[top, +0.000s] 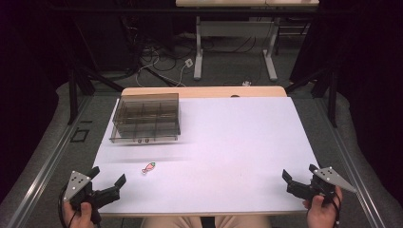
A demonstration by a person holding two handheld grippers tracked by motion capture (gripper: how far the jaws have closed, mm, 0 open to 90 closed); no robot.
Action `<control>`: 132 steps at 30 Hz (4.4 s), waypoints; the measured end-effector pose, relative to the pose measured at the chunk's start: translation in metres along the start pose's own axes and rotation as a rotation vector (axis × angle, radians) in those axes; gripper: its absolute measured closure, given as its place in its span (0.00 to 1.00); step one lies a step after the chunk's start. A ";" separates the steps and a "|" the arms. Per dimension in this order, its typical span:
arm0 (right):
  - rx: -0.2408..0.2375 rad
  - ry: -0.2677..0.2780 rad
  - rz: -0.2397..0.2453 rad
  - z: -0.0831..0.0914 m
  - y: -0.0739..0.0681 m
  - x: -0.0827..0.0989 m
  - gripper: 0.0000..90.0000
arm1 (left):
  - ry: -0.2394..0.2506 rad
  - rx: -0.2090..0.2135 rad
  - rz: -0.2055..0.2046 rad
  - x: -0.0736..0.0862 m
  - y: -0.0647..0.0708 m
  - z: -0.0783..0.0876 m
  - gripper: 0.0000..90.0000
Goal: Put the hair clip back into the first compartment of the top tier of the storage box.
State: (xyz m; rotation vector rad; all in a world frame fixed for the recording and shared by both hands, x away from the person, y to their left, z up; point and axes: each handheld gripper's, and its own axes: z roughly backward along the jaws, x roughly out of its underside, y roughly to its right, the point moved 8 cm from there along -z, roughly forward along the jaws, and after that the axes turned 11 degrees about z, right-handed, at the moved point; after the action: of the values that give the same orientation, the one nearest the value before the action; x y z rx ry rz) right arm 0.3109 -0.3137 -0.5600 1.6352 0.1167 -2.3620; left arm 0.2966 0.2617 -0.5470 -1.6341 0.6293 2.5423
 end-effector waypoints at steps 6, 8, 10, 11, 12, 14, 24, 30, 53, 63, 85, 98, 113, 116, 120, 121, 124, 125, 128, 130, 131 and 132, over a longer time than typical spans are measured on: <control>-0.017 -0.012 0.022 -0.003 -0.005 0.001 0.00 | 0.006 -0.007 0.005 -0.002 0.003 0.001 0.01; -0.026 -0.037 0.029 -0.002 -0.007 0.002 0.00 | 0.004 -0.018 0.003 -0.002 0.004 0.000 0.01; -0.023 -0.025 0.020 -0.004 -0.008 0.000 0.00 | 0.004 -0.016 0.001 -0.003 0.005 0.000 0.00; -0.028 -0.009 0.024 -0.005 -0.009 -0.001 0.00 | 0.005 -0.016 0.004 -0.002 0.005 -0.001 0.00; -0.028 -0.009 0.024 -0.005 -0.009 -0.001 0.00 | 0.005 -0.015 0.009 -0.002 0.006 -0.001 0.00; -0.036 -0.015 0.036 -0.006 -0.013 -0.002 0.00 | 0.002 -0.015 0.023 -0.001 0.006 -0.001 0.00; -0.036 -0.022 0.050 -0.003 -0.019 0.001 0.00 | -0.014 -0.050 0.087 -0.009 0.002 -0.007 0.00; -0.037 -0.037 0.059 -0.001 -0.021 0.003 0.00 | -0.033 -0.034 0.052 -0.016 0.008 -0.014 0.01; -0.059 -0.068 0.092 -0.002 -0.027 0.007 0.00 | -0.168 -0.022 -0.109 -0.025 0.029 -0.050 0.18; -0.057 -0.082 0.098 -0.001 -0.027 0.008 0.00 | -0.230 -0.005 -0.139 -0.029 0.028 -0.056 0.28; -0.063 -0.102 0.094 -0.002 -0.029 0.011 0.00 | -0.427 0.000 -0.114 -0.009 0.025 -0.081 0.50; -0.071 -0.095 0.087 -0.002 -0.028 0.011 0.00 | -0.513 0.016 -0.067 -0.001 0.027 -0.090 0.54; -0.078 -0.098 0.087 -0.003 -0.028 0.012 0.00 | -0.604 -0.025 -0.070 0.011 0.025 -0.097 0.61; -0.082 -0.099 0.088 -0.003 -0.029 0.012 0.00 | -0.617 -0.031 -0.050 0.012 0.025 -0.098 0.63; -0.081 -0.097 0.084 -0.004 -0.029 0.012 0.00 | -0.628 -0.039 -0.032 0.013 0.024 -0.100 0.64; -0.079 -0.106 0.082 -0.003 -0.029 0.012 0.00 | -0.637 -0.038 -0.028 0.014 0.023 -0.100 0.65; -0.080 -0.097 0.085 -0.004 -0.029 0.012 0.00 | -0.655 -0.032 -0.018 0.017 0.022 -0.102 0.65; -0.082 -0.094 0.080 -0.004 -0.030 0.012 0.00 | -0.657 -0.033 -0.018 0.018 0.022 -0.103 0.65; -0.083 -0.093 0.086 -0.004 -0.030 0.012 0.00 | -0.675 -0.033 -0.022 0.021 0.021 -0.103 0.65; -0.084 -0.093 0.087 -0.004 -0.030 0.012 0.00 | -0.676 -0.037 -0.026 0.023 0.021 -0.104 0.65; -0.085 -0.093 0.092 -0.004 -0.030 0.012 0.00 | -0.681 -0.029 -0.025 0.023 0.022 -0.104 0.65; -0.085 -0.093 0.092 -0.004 -0.030 0.012 0.00 | -0.682 -0.027 -0.025 0.024 0.022 -0.104 0.65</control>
State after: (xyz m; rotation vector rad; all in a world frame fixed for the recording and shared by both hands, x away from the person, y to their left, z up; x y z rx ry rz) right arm 0.3030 -0.2859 -0.5756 1.4577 0.1192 -2.3263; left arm 0.3703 0.1995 -0.5983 -0.6700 0.4896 2.8284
